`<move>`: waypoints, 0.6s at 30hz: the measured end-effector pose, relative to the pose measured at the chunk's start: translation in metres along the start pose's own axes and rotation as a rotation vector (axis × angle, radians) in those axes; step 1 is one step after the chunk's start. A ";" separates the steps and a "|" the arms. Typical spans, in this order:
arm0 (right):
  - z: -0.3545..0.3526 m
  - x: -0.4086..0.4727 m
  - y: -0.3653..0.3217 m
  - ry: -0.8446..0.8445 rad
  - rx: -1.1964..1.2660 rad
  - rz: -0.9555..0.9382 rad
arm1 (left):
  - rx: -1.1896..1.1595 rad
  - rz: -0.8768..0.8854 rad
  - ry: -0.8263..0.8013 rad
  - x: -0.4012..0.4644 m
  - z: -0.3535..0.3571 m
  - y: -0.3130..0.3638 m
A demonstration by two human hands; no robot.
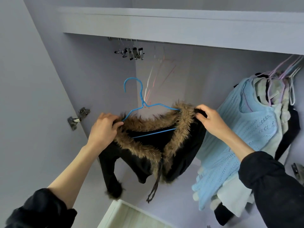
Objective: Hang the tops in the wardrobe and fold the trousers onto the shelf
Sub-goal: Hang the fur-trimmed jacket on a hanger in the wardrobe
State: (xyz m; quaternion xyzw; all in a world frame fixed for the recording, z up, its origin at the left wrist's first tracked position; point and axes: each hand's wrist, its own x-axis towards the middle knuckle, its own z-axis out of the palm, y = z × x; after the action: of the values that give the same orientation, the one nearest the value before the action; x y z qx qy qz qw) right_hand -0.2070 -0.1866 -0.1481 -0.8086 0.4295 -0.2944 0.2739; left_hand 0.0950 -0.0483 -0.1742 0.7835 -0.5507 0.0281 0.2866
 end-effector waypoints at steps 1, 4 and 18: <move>-0.002 -0.002 0.002 -0.009 -0.001 0.012 | 0.016 -0.003 -0.014 -0.002 0.002 -0.001; -0.005 -0.007 0.010 -0.025 -0.041 0.021 | 0.003 -0.010 -0.017 -0.006 0.008 0.003; -0.017 -0.019 0.009 -0.186 -0.172 0.010 | -0.118 0.216 0.056 -0.005 0.021 0.040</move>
State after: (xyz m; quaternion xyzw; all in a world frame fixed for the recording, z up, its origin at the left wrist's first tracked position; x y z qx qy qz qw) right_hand -0.2332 -0.1776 -0.1472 -0.8506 0.4301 -0.1790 0.2438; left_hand 0.0525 -0.0634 -0.1768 0.7003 -0.6243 0.0484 0.3427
